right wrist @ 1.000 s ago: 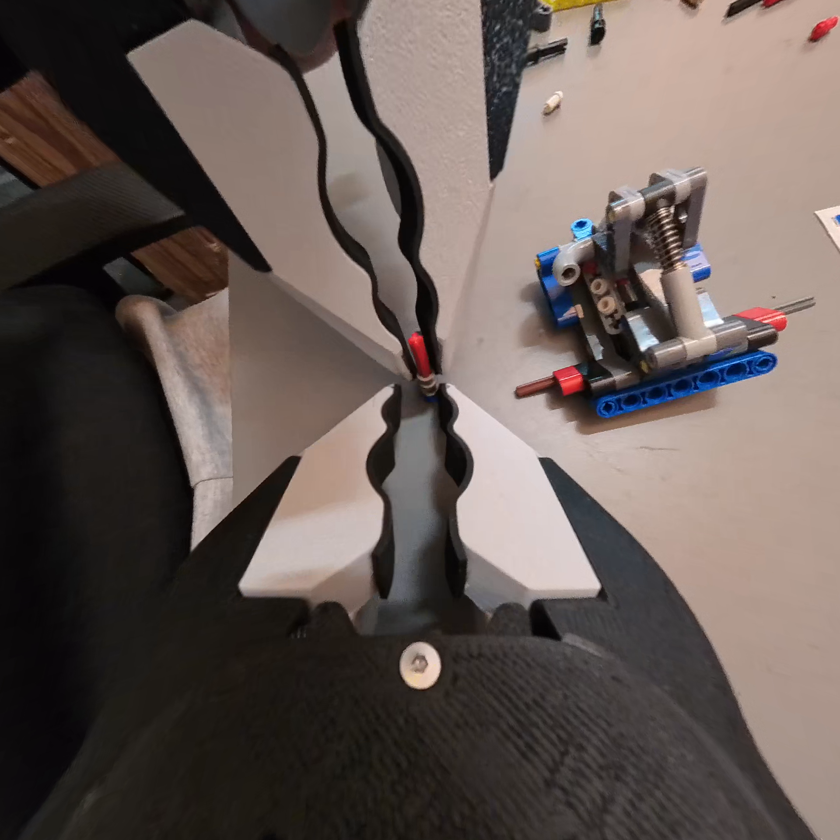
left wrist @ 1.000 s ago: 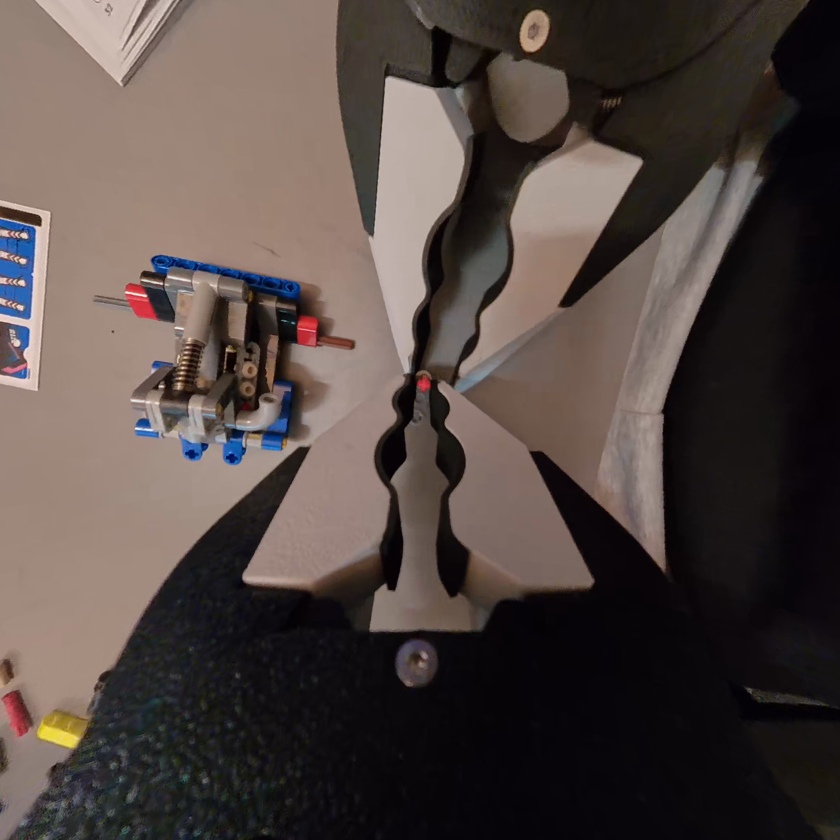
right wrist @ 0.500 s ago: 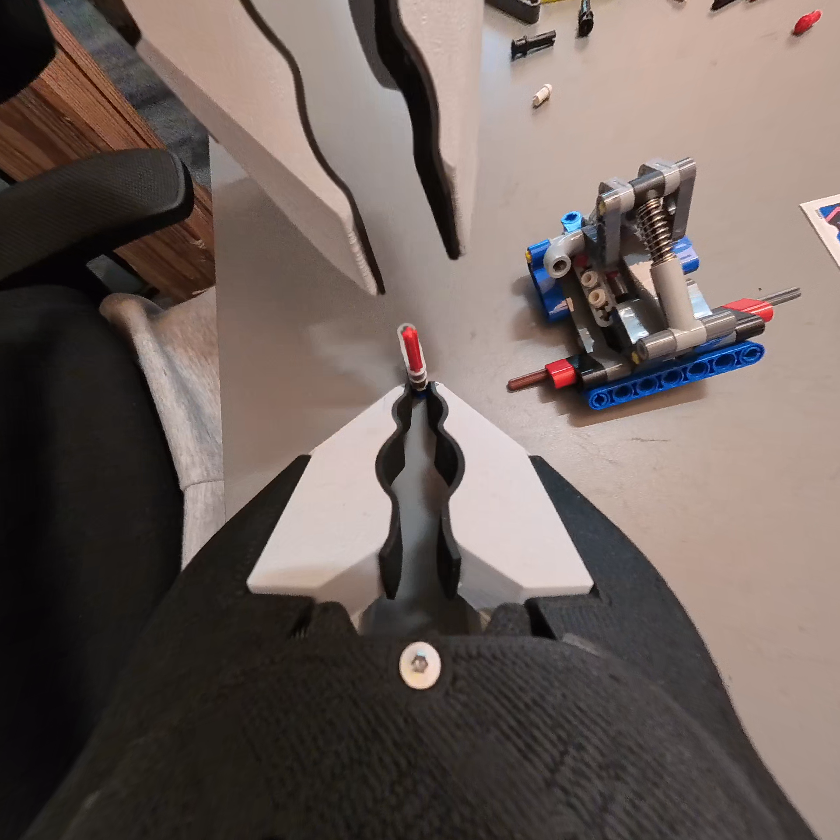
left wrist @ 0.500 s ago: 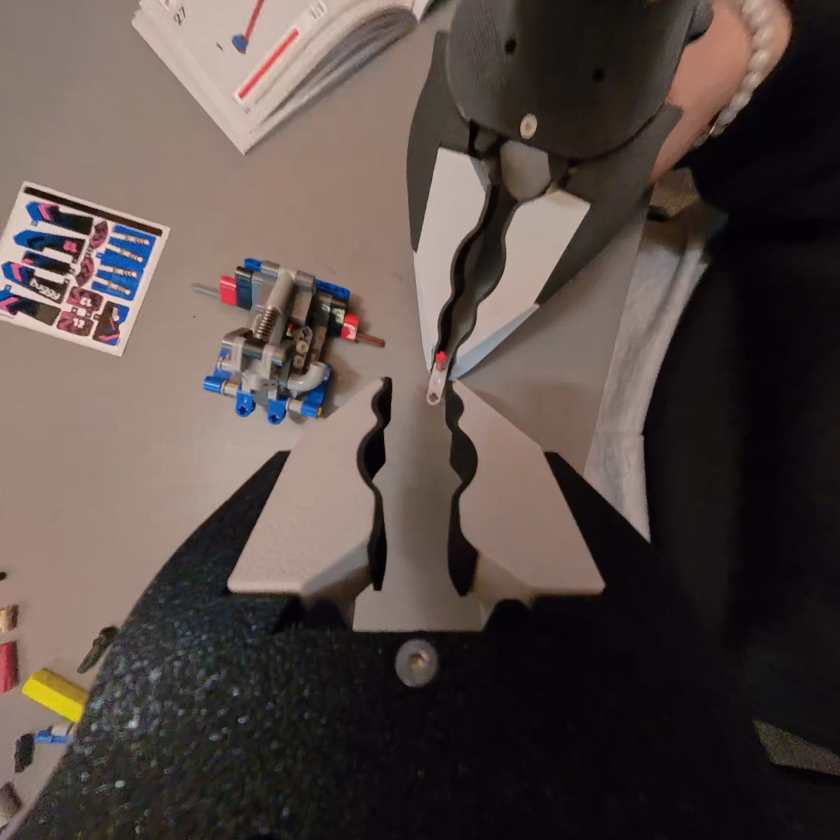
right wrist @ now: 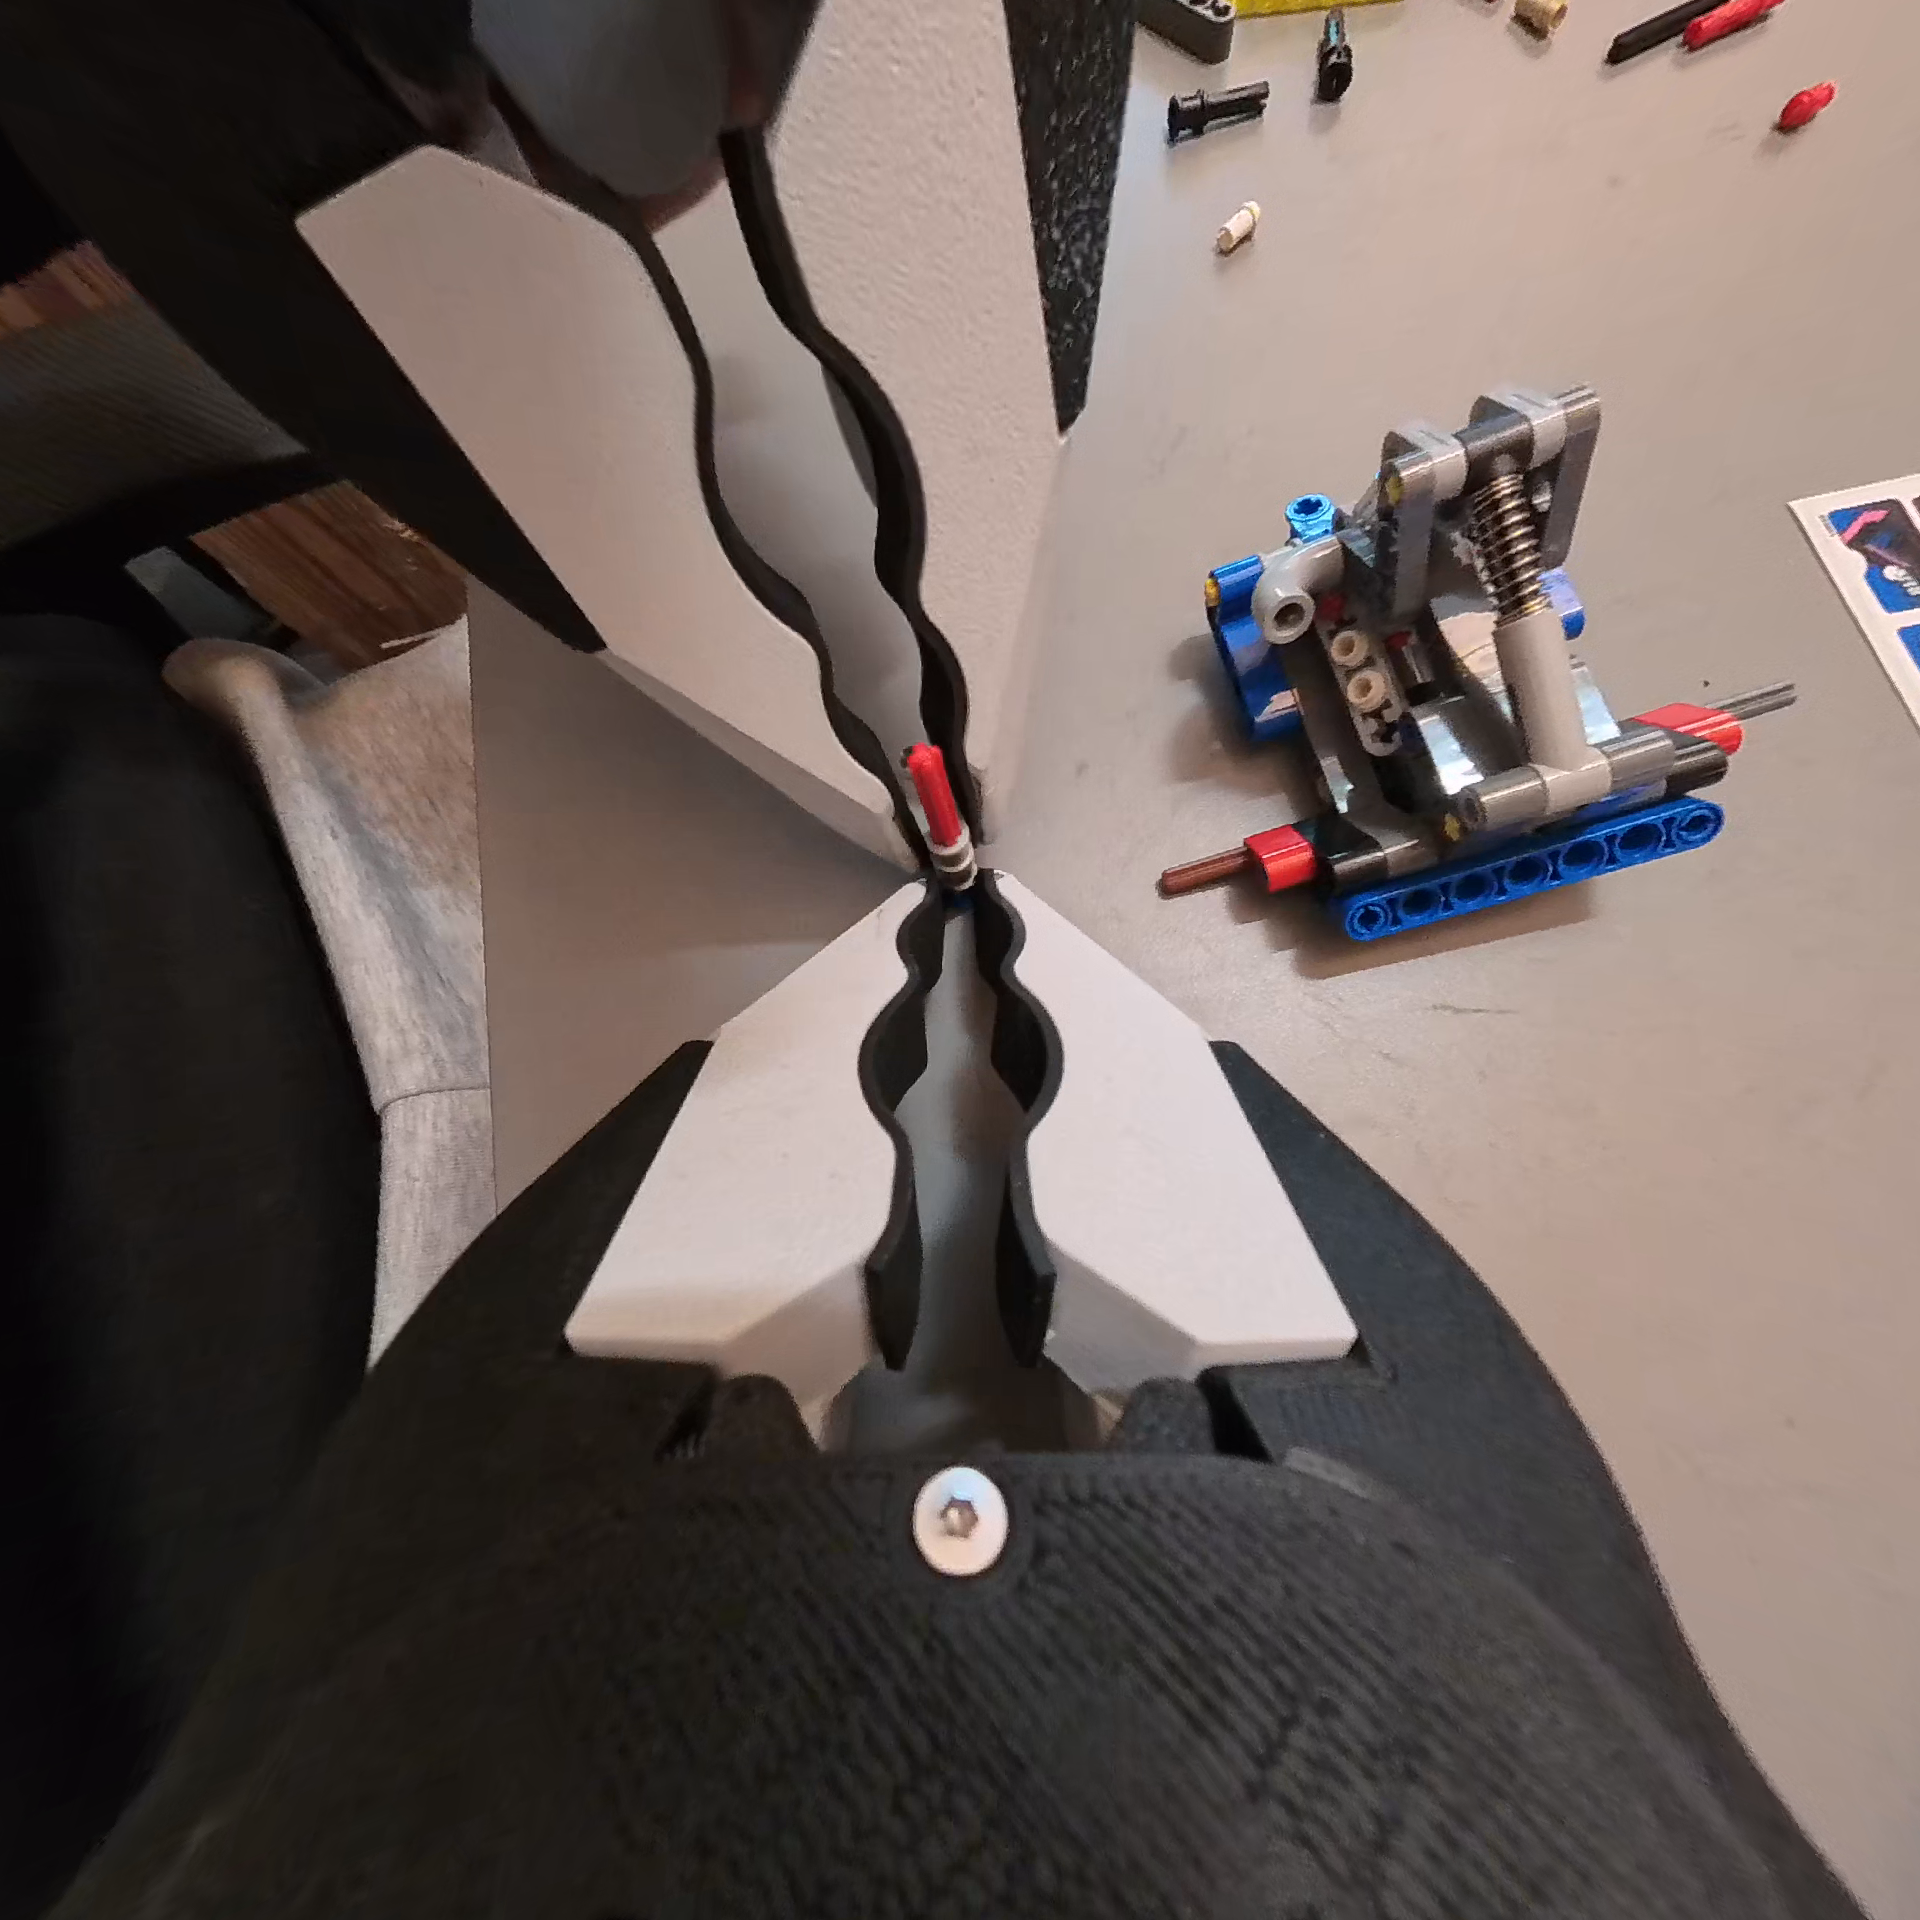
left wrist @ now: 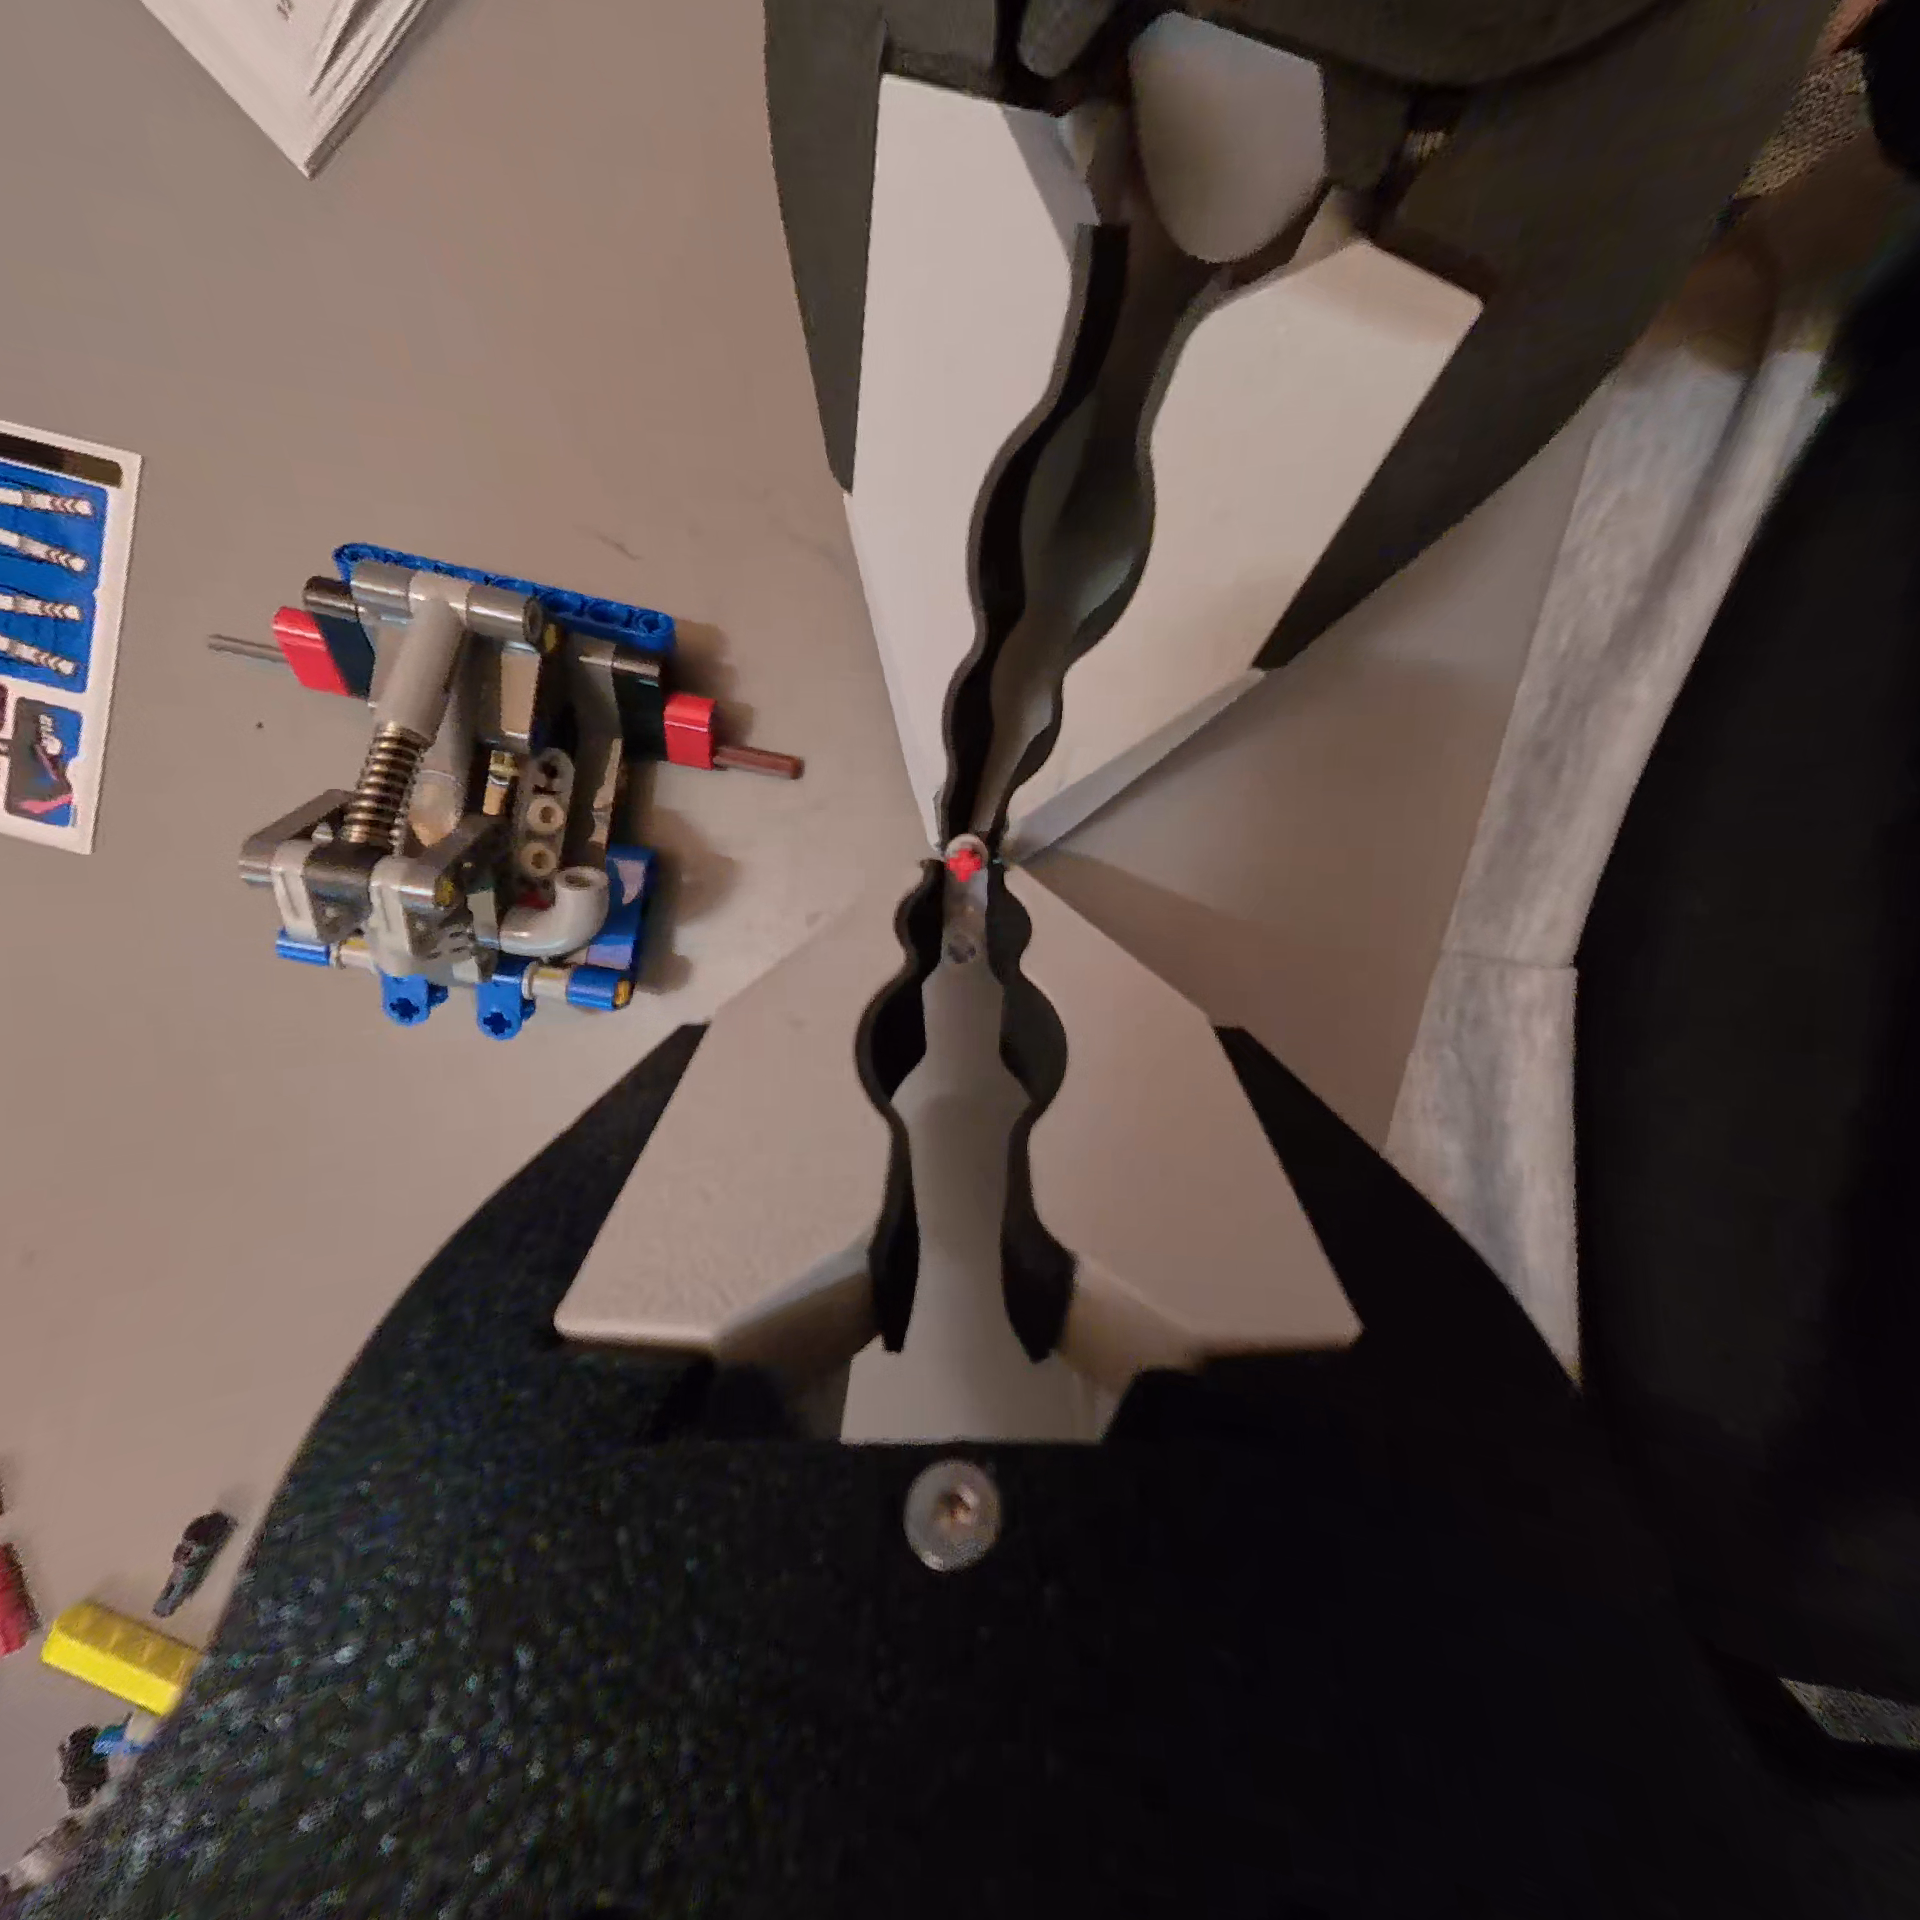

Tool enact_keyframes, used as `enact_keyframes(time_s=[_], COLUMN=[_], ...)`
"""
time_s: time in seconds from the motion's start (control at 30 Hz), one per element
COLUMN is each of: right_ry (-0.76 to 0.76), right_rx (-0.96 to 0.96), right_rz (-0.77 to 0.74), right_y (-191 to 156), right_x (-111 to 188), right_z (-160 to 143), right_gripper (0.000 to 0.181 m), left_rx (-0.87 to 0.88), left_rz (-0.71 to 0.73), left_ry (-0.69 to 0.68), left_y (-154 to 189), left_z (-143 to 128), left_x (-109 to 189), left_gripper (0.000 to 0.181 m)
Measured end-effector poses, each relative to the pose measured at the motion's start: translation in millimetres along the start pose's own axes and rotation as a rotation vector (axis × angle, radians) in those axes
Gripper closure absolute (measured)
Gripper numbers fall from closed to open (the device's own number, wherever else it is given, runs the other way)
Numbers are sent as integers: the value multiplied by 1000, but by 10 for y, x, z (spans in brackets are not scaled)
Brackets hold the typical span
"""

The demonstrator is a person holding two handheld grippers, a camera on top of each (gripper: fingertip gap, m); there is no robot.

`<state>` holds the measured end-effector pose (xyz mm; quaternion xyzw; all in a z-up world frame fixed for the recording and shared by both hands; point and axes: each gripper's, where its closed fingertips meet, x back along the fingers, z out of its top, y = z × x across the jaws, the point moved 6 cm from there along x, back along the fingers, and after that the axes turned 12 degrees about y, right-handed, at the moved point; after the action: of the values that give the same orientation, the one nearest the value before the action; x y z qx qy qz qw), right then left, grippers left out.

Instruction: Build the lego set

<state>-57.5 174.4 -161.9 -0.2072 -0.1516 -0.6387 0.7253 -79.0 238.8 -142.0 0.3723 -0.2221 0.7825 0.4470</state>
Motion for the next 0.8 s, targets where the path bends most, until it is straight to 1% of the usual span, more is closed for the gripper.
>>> enact_keyframes(time_s=[0.07,0.13,0.17,0.23,0.3,0.33,0.4,0.47,0.5,0.57,0.63,0.67,0.7,0.8], right_ry=[2,4,17,116,238,257,255,244,239,191,193,193,192,195], right_rx=[-19,-49,-64,-62,-40,-45,-17,16,20,27,47,53,57,18], right_rz=[12,66,87,63,80,75,77,96,107,120,130,144,136,184], right_y=[6,-5,-2,52,46,49,30,0,-7,0,5,0,20,18], right_x=[1,32,74,205,344,385,396,333,286,184,148,150,152,161], right_z=[4,-2,-5,52,147,180,221,244,249,219,224,224,218,210], right_gripper=[176,176,176,174,177,175,163,156,155,160,165,175,181,181], left_rx=[30,81,86,76,70,69,56,43,37,19,10,1,-2,9], left_rz=[-36,-101,-102,-99,-106,-109,-123,-142,-152,-163,-159,-179,-193,-211], left_ry=[4,27,33,35,30,27,26,30,36,34,51,61,77,121], left_y=[-13,-1,-8,-15,-22,-30,-34,-40,-44,-57,-78,-65,-54,-40], left_z=[4,4,0,-9,-7,-3,12,21,23,-4,-30,-47,-55,-70], left_x=[0,-3,-1,6,7,5,-7,-17,-21,-27,-20,-15,-15,-23], left_gripper=[176,176,177,176,177,177,177,177,177,177,175,175,177,176])
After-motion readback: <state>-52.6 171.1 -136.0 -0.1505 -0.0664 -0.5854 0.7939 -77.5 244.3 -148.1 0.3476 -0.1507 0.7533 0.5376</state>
